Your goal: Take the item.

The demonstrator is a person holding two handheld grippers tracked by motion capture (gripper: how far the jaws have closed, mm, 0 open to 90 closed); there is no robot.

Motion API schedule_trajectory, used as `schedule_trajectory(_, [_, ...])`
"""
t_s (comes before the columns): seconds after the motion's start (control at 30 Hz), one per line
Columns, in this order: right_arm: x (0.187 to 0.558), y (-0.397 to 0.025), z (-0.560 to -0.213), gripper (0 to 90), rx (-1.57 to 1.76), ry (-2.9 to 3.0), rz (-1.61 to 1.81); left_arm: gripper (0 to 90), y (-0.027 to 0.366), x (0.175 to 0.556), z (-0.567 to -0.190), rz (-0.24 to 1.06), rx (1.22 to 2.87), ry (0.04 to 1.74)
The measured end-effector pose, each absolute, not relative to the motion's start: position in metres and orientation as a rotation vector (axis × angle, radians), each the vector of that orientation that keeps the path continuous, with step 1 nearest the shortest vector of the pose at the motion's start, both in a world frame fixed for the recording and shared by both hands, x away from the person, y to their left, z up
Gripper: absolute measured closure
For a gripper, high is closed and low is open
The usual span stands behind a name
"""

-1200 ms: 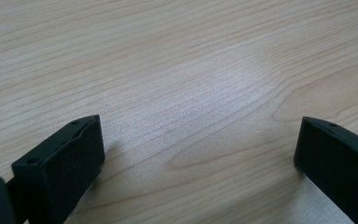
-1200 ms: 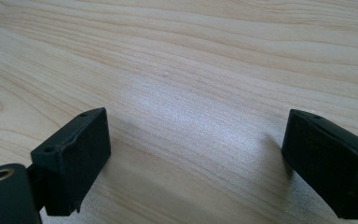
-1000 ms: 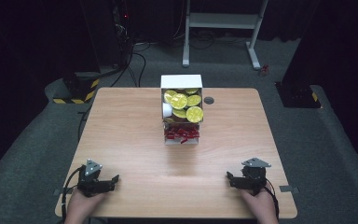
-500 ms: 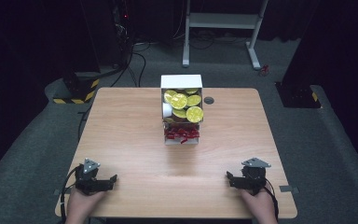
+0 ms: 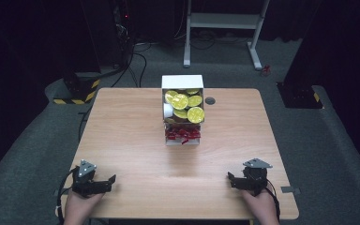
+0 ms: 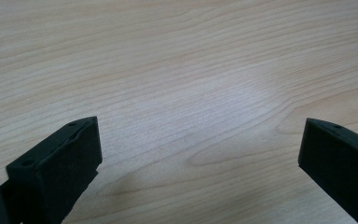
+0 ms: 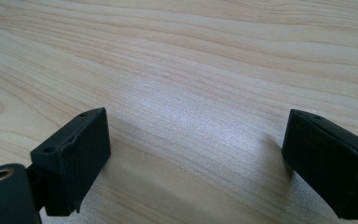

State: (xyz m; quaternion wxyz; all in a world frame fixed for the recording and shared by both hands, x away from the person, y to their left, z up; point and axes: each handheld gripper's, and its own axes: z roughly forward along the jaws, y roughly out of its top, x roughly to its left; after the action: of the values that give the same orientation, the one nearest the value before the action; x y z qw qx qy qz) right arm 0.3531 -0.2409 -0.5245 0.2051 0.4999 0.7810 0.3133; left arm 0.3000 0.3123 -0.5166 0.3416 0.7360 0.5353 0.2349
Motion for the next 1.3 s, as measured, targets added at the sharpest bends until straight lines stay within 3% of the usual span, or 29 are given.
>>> schedule_trajectory(1.3, [0.351,-0.241,-0.525,7.7,1.391,2.179,0.875,0.5,0.279,0.288,-0.487,0.577,1.863,1.239])
